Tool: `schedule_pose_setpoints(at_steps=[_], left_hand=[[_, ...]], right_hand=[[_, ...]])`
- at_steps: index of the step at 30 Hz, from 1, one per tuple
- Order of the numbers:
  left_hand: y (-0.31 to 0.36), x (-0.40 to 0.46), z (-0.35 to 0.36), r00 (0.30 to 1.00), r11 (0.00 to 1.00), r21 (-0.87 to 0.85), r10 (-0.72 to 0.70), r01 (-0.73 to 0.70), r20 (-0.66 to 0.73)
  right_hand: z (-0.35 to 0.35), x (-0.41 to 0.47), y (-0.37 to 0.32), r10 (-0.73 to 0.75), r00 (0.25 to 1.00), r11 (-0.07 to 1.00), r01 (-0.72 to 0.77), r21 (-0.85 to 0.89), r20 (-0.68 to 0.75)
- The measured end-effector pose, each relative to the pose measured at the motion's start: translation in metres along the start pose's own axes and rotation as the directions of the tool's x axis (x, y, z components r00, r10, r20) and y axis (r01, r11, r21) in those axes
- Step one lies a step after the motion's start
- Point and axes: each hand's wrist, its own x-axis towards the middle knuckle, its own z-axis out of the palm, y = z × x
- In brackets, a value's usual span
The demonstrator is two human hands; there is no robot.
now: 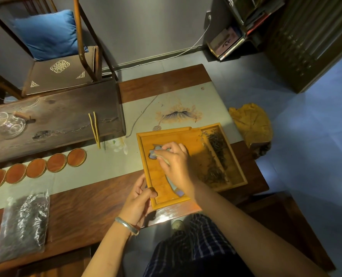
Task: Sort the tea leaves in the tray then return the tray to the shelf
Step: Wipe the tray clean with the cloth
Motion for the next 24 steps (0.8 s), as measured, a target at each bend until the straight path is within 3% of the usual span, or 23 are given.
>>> schedule_pose_setpoints(at_steps=[4,8,13,17,24], left_hand=[[-0.004,-0.006,-0.005,1.0,0.999,0.037,-0.001,0.002,-0.03],[-0.002,-0.005,-0.013,1.0,0.997,0.079,-0.002,0.004,-0.026],[-0.001,0.0,-0.012,0.999,0.998,0.055,0.003,-0.001,-0.039],[0.003,0.003,-0.007,0.999,0.998,0.053,0.031,-0.029,-0.021],[-0.003,0.007,-0.012,1.0,1.0,-0.027,-0.005,0.004,-0.022]], right_hand=[[-0.019,0.012,0.027,0.121,0.992,0.99,-0.119,-0.077,0.024],[-0.046,0.025,0.039,0.189,0.982,0.982,-0.189,0.03,-0.001],[-0.051,0.004,0.021,0.035,0.992,0.999,-0.032,-0.025,0.123],[-0.03,-0.025,0.003,-0.153,0.956,0.988,0.154,0.017,0.251],[-0.018,-0.034,-0.005,-0.147,0.965,0.989,0.145,0.024,0.217]])
